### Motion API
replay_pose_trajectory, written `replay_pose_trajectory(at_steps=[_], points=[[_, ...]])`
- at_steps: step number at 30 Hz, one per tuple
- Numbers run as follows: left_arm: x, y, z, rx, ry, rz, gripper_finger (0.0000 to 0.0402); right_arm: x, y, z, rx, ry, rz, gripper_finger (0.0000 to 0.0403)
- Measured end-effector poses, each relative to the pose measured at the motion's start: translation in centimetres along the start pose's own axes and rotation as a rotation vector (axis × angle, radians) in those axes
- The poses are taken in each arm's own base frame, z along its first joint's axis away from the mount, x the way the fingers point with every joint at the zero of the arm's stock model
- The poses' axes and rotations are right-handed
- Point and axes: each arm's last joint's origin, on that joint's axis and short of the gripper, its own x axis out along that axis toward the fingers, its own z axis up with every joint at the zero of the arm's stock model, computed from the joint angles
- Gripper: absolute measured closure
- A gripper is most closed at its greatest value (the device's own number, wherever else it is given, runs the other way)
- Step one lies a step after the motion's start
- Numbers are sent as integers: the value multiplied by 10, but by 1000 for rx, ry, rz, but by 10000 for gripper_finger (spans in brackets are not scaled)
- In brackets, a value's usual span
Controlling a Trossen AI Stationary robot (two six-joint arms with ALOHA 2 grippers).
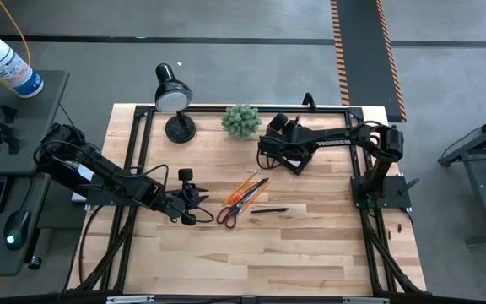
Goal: Pick and place office supplies into organizer
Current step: Put the center black ballpen into the black desk organizer, then put the bottom black ballpen into the black desk organizer
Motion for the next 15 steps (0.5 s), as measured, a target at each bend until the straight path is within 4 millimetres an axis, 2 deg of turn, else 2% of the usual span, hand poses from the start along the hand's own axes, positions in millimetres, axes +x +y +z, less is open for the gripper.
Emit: replay_pose_trajectory(at_steps=[9, 15], points=[[0, 0, 0, 1, 1, 0, 334, -5, -3, -1, 27, 86, -75, 276], [0, 0, 0, 3, 1, 0, 334, -31, -20, -3, 205, 15, -137, 281]])
